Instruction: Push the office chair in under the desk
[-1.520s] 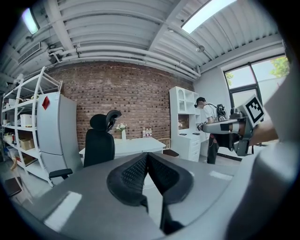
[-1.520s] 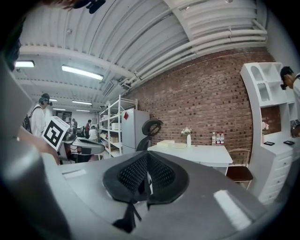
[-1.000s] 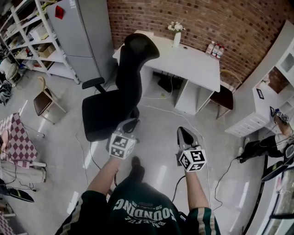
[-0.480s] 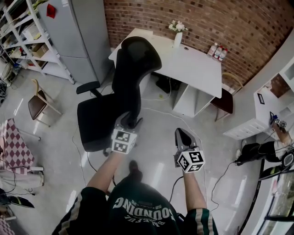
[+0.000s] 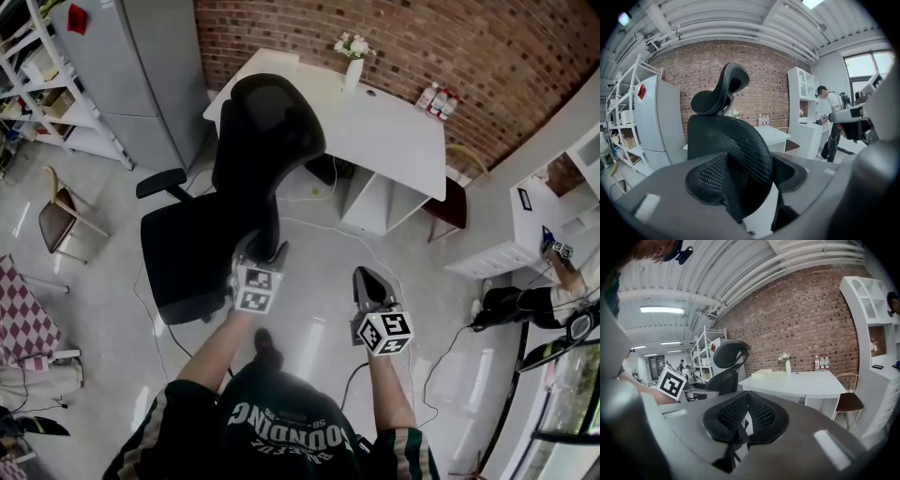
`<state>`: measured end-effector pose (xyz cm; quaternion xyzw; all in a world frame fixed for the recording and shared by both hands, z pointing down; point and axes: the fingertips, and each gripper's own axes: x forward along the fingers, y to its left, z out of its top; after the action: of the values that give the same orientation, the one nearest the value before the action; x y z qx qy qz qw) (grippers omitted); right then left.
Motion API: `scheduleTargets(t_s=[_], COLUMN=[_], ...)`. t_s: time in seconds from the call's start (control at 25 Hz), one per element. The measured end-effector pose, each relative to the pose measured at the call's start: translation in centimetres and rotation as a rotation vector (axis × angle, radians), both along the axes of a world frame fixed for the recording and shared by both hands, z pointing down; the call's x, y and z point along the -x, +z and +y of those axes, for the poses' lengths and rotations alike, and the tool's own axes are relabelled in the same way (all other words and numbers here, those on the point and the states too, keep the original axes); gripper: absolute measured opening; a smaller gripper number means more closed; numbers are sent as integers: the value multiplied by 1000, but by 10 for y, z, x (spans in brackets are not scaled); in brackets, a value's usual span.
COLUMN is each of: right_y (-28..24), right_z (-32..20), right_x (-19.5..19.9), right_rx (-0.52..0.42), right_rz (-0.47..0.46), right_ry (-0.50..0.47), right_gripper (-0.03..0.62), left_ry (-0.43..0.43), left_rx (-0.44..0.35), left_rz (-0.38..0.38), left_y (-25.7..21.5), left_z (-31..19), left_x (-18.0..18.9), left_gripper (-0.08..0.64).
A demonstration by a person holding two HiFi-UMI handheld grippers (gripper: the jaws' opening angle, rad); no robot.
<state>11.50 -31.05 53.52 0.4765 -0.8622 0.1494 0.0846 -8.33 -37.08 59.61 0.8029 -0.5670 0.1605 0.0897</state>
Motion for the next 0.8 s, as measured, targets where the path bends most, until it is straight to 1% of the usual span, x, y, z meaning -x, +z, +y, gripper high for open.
scheduleTargets(t_s=[0.12,0.28,0.44,0.6,0.8], right_y=[7,15,22,25,29], right_z=[-9,-14,-21,-37,-56], right_x=[5,12,6,6,1], right_rx=[18,31,48,50,48], right_rz=[-3,-1,-3,-10,3], right_ry=[5,0,-21,-78,-160], right_gripper=[2,2,2,2,2], left_ry=[3,-2,-21,-41,-56], left_rx=[16,5,-14,-13,-4], left_rz=[-10,7,1,-9,2], left_y=[3,0,-6,-6,-3], left_z=[-5,-7,-3,6,26], left_x=[-1,0,-3,-2,-2], left_gripper=[281,259,238,219,204])
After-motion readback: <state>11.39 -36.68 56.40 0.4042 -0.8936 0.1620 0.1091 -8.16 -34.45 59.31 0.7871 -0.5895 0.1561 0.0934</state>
